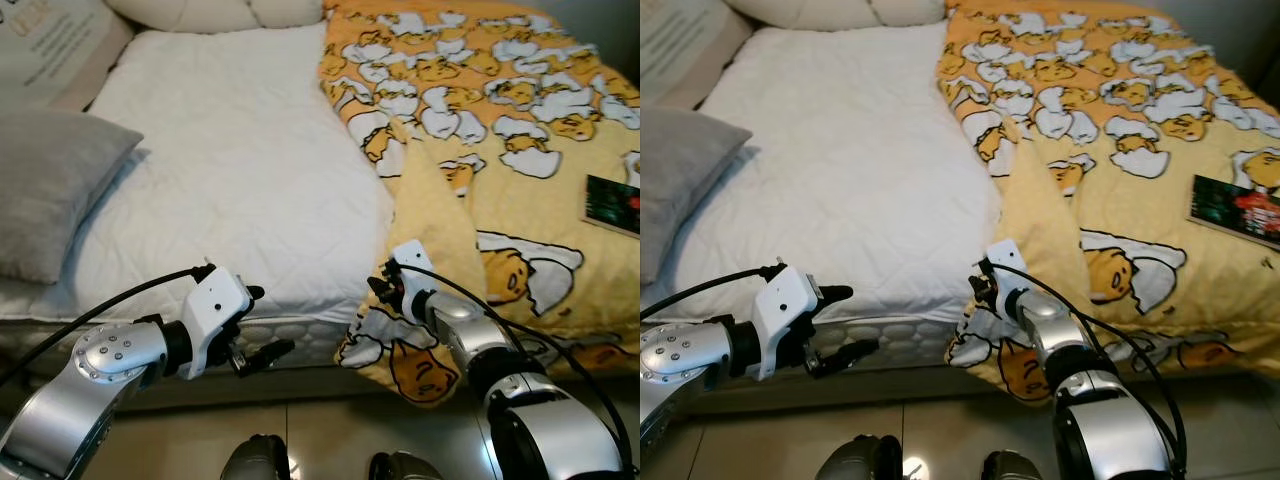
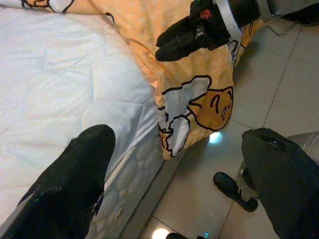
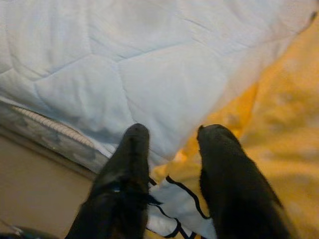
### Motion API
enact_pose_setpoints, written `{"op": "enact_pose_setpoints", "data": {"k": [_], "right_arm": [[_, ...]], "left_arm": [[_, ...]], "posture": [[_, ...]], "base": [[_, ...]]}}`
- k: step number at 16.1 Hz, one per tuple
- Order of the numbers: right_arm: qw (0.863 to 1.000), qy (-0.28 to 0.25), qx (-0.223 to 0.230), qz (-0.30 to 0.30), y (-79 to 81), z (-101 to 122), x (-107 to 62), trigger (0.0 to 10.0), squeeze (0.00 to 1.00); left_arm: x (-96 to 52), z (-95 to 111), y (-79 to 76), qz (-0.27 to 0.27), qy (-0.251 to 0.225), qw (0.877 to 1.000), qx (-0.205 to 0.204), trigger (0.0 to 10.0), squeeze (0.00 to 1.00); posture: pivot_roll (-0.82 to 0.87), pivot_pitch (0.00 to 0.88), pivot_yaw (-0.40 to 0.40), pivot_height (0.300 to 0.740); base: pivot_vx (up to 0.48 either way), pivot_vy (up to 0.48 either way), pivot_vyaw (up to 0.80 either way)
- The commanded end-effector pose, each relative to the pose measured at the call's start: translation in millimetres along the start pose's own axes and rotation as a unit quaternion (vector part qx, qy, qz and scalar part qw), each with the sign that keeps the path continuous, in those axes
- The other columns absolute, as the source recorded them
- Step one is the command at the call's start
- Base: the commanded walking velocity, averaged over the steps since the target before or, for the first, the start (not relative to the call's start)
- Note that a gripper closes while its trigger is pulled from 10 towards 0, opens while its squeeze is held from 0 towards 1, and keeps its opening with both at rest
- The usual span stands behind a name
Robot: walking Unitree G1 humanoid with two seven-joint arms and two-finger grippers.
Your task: Clean up the room
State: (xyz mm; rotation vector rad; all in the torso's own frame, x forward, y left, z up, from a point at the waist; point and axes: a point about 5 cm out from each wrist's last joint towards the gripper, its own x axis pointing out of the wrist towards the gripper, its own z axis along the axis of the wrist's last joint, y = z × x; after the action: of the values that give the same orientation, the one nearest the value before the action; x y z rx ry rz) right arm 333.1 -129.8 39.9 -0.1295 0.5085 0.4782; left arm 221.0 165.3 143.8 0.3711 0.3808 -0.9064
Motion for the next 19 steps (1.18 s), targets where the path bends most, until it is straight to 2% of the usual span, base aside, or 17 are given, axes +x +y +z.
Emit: {"op": "enact_pose_setpoints", "data": {"k": [1,4,5,7,8,9,11,14,16,18,19], "right_arm": [[1.0,0.003,0.005,-0.009,-1.6,3,0.9,10.0,1.0],[0.999,0.006,0.01,-0.031,-7.3,1,-0.7,10.0,1.0],[0.999,0.0,0.018,-0.042,-11.8,0,-3.5,10.0,1.0],[0.997,-0.03,0.034,-0.063,-21.6,-4,-16.3,10.0,1.0],[0.994,-0.063,0.046,-0.08,-23.9,-8,-38.7,10.0,1.0],[0.992,-0.075,0.052,-0.09,-22.7,-10,-49.4,10.0,1.0],[0.984,-0.119,0.067,-0.116,-13.9,-10,-76.1,10.0,1.0],[0.971,-0.172,0.089,-0.142,2.4,-10,-96.4,10.0,1.0],[0.973,-0.152,0.095,-0.147,16.5,-16,-106.9,10.0,1.0],[0.976,-0.136,0.085,-0.144,20.7,-16,-110.4,10.0,1.0],[0.977,-0.132,0.086,-0.144,21.4,-15,-111.0,10.0,0.0]], "left_arm": [[-0.4,1,2.6,0.012,0.001,1.0,0.004,10.0,0.0],[0.3,3,1.2,0.024,-0.014,1.0,-0.002,10.0,0.0],[2.0,5,1.8,0.046,-0.023,0.999,-0.013,10.0,0.0],[6.6,10,8.0,0.118,-0.059,0.99,-0.052,10.0,0.0],[10.6,7,14.3,0.187,-0.06,0.978,-0.073,10.0,0.0],[12.7,6,14.5,0.208,-0.069,0.972,-0.086,10.0,0.0],[18.3,4,12.0,0.247,-0.086,0.958,-0.118,10.0,0.0],[23.6,3,10.9,0.273,-0.091,0.949,-0.132,10.0,0.0],[28.5,2,8.6,0.274,-0.093,0.947,-0.139,10.0,0.0],[29.8,1,5.7,0.273,-0.094,0.947,-0.143,10.0,0.0],[28.6,1,4.4,0.274,-0.095,0.946,-0.146,10.0,0.0]], "posture": [[0.06,0.084,0.037,0.74],[0.06,0.079,0.033,0.74],[0.06,0.068,0.024,0.74],[0.05,0.036,0.01,0.74],[0.02,0.007,0.01,0.74],[0.01,0.0,0.013,0.74],[-0.03,0.0,0.019,0.74],[-0.05,0.0,0.016,0.74],[-0.06,0.0,0.022,0.74],[-0.06,0.0,0.022,0.74],[-0.06,0.0,0.02,0.74]], "base": [[0.0,0.0,0.0],[0.0,0.0,0.0],[0.0,0.0,0.0],[0.0,0.0,0.0],[0.0,0.0,0.0],[0.0,0.0,0.0],[0.0,0.0,0.0],[0.0,0.0,0.0],[0.0,0.0,0.0],[0.0,0.0,0.0],[0.0,0.0,0.0]]}}
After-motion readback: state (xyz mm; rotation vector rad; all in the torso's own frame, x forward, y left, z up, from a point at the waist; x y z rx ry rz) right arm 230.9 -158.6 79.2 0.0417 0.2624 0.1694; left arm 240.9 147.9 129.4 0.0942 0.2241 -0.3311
